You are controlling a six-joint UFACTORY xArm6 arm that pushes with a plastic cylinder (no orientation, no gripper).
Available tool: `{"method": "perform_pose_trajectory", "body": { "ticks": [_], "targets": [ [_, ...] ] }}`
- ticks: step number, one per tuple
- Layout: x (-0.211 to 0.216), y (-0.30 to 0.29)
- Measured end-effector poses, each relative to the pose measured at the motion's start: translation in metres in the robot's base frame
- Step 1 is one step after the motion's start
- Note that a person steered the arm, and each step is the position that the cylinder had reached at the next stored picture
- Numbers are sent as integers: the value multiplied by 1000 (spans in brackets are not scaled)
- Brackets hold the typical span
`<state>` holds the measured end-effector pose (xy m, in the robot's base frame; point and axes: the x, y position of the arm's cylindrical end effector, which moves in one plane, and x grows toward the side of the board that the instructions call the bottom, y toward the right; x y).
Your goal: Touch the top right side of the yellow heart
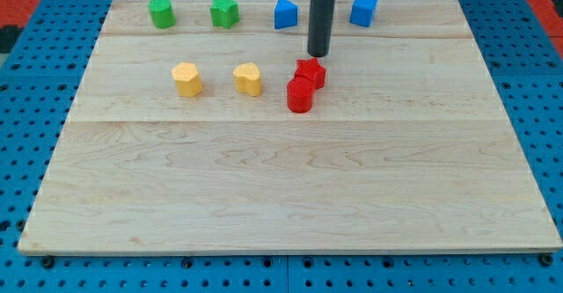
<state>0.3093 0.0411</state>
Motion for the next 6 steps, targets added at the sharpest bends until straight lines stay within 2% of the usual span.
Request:
{"method": "perform_pose_trajectory", "body": {
  "ticks": [1,3,5,6],
  "targets": [
    [8,-29],
    [8,-30],
    [56,-64],
    [66,-63]
  ]
}}
